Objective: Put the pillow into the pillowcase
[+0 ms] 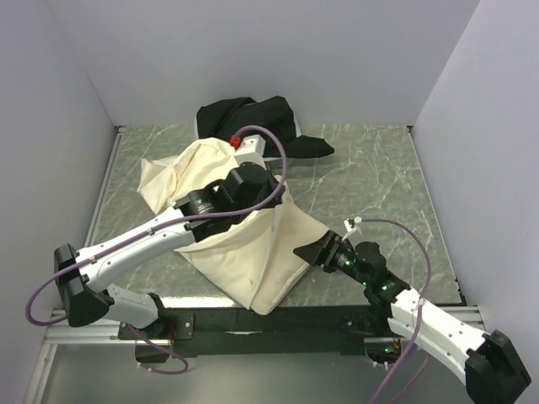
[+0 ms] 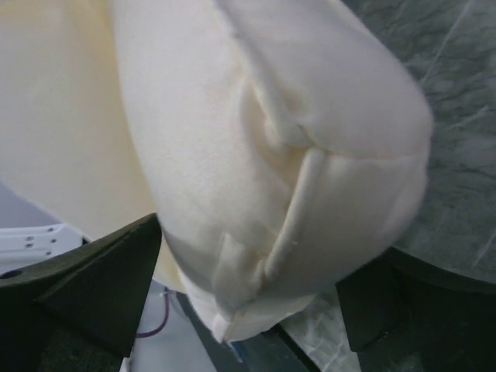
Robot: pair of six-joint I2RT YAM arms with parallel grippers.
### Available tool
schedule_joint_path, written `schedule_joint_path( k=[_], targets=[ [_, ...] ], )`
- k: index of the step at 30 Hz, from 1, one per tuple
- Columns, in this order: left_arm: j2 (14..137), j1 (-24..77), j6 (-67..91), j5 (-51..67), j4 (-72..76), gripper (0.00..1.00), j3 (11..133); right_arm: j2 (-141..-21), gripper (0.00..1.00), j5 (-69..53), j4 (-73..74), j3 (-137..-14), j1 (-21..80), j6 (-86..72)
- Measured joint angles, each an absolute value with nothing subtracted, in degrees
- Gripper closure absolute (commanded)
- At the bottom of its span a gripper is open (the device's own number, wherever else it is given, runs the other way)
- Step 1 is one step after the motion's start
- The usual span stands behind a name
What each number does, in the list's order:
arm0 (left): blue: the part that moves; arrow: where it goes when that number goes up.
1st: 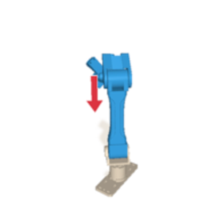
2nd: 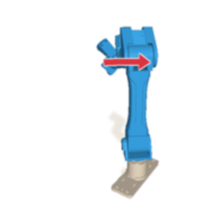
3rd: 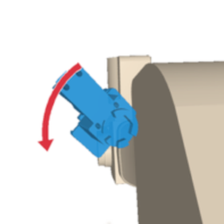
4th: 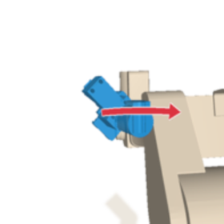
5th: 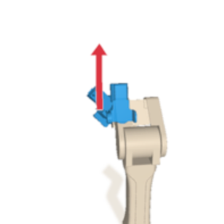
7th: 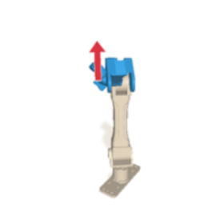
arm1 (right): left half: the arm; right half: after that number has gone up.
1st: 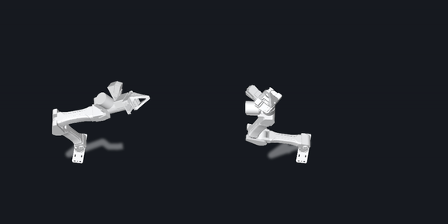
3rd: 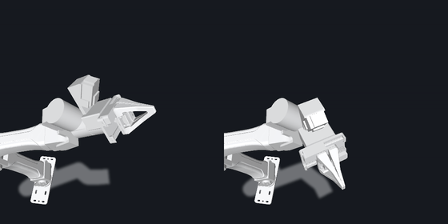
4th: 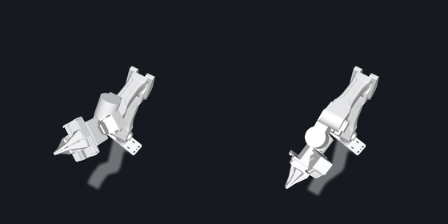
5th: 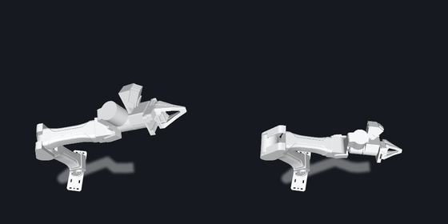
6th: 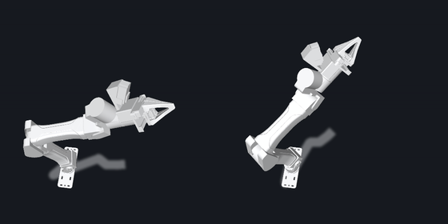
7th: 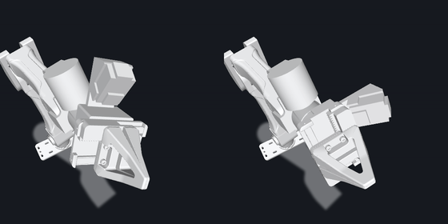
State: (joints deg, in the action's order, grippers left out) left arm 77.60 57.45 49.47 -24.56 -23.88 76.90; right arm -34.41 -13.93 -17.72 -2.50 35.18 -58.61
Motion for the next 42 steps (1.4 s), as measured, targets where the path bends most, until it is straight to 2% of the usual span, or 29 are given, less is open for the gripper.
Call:
schedule_joint_path(
  k=[1, 3, 4, 11, 17, 26, 33, 38, 42],
  targets=[
    [78.5, 58.0, 48.4, -23.8, -24.0, 0.99, 77.9, -35.6, 0.67, -13.7, -18.0, -2.9, 35.2, -58.4],
    [80.7, 60.1, 45.9, -22.5, -24.3, 0.99, 80.7, -39.5, 0.95, -13.4, -17.6, -5.7, 35.3, -57.2],
    [82.0, 61.4, 44.6, -21.8, -24.4, 0.99, 82.2, -41.0, 1.00, -13.3, -16.6, -7.6, 35.4, -56.6],
    [90.7, 72.8, 35.4, -19.7, -27.7, 0.99, 95.4, -45.9, 1.00, -14.8, -7.1, -27.7, 35.6, -48.3],
    [90.9, 76.9, 31.0, -21.0, -28.8, 0.99, 104.0, -45.5, 1.00, -17.8, 0.7, -40.6, 35.7, -42.6],
    [92.4, 81.6, 26.0, -20.1, -31.2, 0.99, 122.3, -49.6, 1.00, -17.6, -2.0, -41.3, 36.7, -41.1],
    [94.8, 84.1, 24.8, -19.1, -34.3, 0.99, 129.8, -52.8, 1.00, -13.4, -1.1, -44.8, 41.8, -39.7],
    [95.2, 84.8, 24.5, -19.2, -34.0, 0.99, 131.7, -52.2, 1.00, -8.8, 1.8, -48.7, 48.3, -38.4],
    [92.8, 81.7, 27.3, -16.2, -30.5, 0.99, 125.1, -49.1, 1.00, -5.8, 2.9, -47.2, 52.6, -38.2]
  ],
)
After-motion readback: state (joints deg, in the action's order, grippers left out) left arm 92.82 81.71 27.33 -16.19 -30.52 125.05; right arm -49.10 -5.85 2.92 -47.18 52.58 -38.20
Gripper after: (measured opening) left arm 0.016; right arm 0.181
